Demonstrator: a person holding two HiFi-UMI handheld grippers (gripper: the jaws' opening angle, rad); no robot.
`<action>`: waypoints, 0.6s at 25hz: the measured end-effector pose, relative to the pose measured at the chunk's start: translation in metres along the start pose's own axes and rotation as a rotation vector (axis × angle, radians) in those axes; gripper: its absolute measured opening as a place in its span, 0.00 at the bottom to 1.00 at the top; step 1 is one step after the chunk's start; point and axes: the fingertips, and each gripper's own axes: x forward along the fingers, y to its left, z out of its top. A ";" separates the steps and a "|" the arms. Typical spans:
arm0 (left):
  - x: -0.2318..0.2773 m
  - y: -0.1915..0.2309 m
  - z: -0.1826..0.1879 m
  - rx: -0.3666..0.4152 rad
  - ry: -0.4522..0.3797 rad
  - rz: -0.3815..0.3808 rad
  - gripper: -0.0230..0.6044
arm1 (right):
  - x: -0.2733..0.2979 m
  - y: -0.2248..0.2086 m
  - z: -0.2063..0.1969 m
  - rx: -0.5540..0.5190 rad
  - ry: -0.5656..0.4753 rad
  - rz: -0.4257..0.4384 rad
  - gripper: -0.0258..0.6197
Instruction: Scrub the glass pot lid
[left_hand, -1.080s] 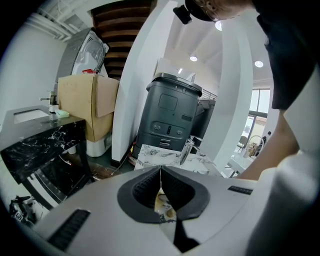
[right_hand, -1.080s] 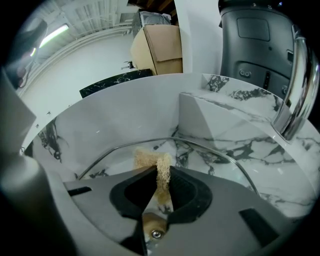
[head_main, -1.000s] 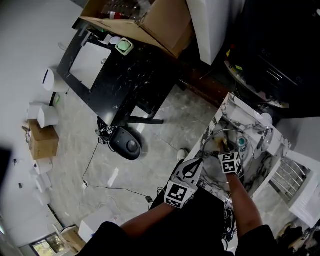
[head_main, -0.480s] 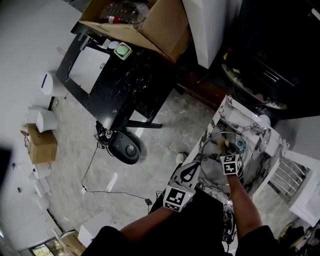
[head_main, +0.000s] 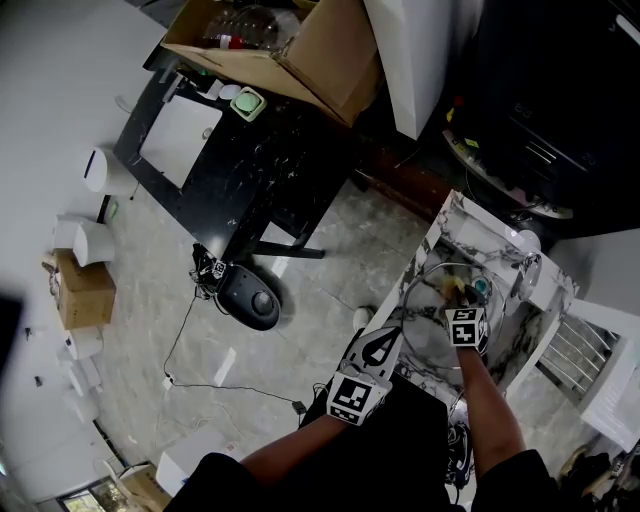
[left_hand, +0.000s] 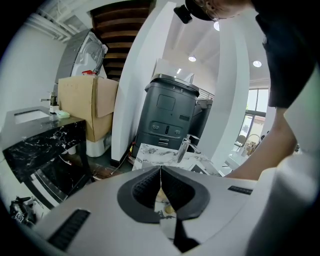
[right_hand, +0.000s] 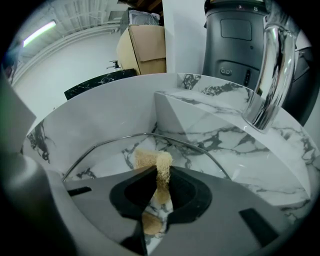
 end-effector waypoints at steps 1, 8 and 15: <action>-0.001 0.000 -0.001 0.002 -0.001 -0.001 0.06 | 0.000 0.000 -0.001 0.001 0.001 -0.004 0.13; -0.006 -0.002 -0.008 0.005 0.004 0.000 0.06 | -0.003 -0.008 -0.007 -0.083 0.023 -0.059 0.13; -0.005 -0.009 -0.007 0.013 0.000 -0.016 0.06 | -0.006 -0.020 -0.014 -0.062 0.040 -0.073 0.13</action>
